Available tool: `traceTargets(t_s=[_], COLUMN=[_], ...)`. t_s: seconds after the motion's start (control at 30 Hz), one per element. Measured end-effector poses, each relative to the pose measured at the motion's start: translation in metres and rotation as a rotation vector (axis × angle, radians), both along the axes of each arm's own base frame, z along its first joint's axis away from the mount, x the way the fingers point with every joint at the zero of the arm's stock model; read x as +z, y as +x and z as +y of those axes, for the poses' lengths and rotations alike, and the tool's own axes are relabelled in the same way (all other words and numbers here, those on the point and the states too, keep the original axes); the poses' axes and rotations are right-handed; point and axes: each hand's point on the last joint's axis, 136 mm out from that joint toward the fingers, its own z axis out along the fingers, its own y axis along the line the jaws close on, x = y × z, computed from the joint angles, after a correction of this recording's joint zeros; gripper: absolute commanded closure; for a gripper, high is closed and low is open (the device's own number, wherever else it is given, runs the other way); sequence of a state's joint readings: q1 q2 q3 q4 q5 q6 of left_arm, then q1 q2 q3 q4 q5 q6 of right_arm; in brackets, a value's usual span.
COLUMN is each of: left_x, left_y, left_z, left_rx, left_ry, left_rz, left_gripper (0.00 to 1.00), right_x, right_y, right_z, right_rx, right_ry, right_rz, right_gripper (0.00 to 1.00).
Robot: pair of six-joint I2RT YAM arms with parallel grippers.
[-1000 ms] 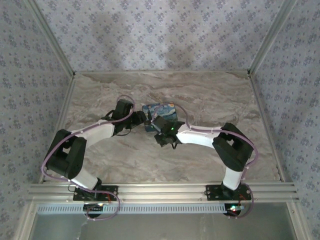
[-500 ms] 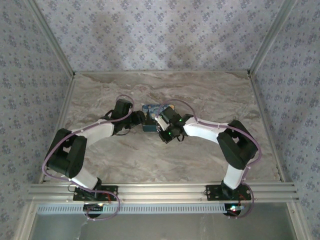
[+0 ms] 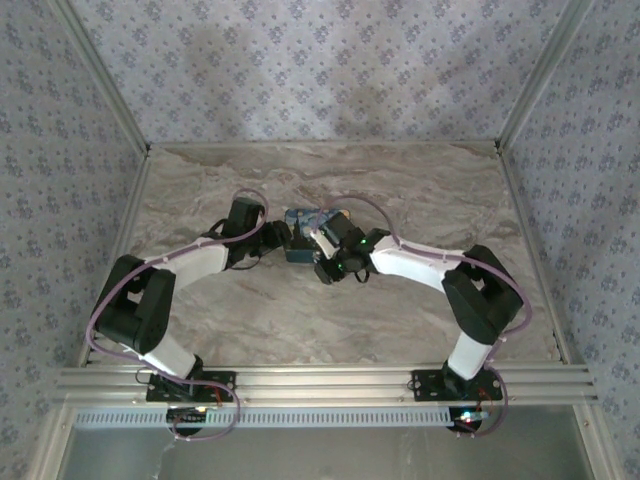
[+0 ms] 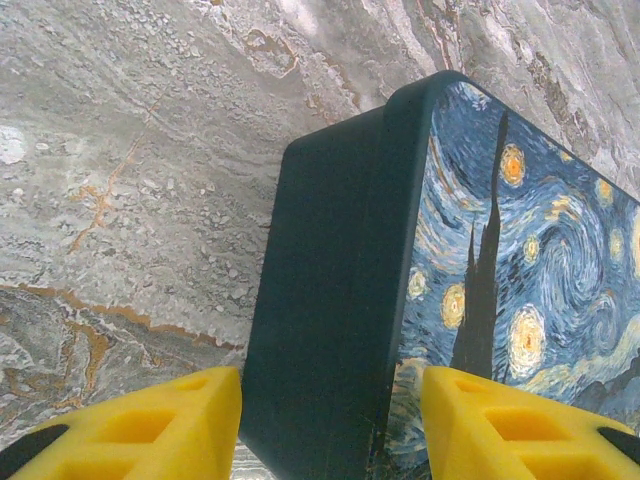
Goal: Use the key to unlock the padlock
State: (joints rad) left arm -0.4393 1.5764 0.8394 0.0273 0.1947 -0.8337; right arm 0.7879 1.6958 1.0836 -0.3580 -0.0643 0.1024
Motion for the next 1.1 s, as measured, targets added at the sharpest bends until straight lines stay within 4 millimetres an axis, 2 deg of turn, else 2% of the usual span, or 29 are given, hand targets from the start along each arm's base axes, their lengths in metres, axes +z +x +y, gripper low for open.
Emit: traceTargets(t_s=[0.1,0.3,0.5,0.7,0.87,1.0,1.1], left_x=[0.0,0.0,0.001,0.001,0.001,0.001,0.0], left_y=[0.0,0.0,0.001,0.001,0.002,0.002,0.003], left_z=[0.0,0.0,0.0,0.001,0.002,0.003,0.002], left_rx=[0.0,0.001,0.0,0.0,0.005,0.005,0.005], left_ry=[0.0,0.0,0.0,0.002,0.002,0.002,0.002], left_rz=[0.0,0.0,-0.001,-0.003,-0.003,-0.002,-0.002], left_gripper=[0.5,0.5,0.5,0.5,0.5,0.5,0.5], right_x=[0.005,-0.002,-0.024,-0.039,-0.048,-0.048,-0.048], right_y=[-0.002,-0.007,-0.009,-0.004,0.0,0.003,0.005], right_z=[-0.001,-0.001,0.004,-0.004,-0.007,-0.008,-0.008], right_rx=[-0.027,-0.044,-0.048,-0.077,-0.098,-0.107,-0.103], right_ry=[0.037,0.021,-0.026,-0.089,-0.115,-0.12,-0.127], right_rz=[-0.008,-0.015,-0.027,-0.045,-0.05,-0.067,-0.078], right_gripper=[0.6,0.55,0.53,0.53,0.61,0.78,0.87])
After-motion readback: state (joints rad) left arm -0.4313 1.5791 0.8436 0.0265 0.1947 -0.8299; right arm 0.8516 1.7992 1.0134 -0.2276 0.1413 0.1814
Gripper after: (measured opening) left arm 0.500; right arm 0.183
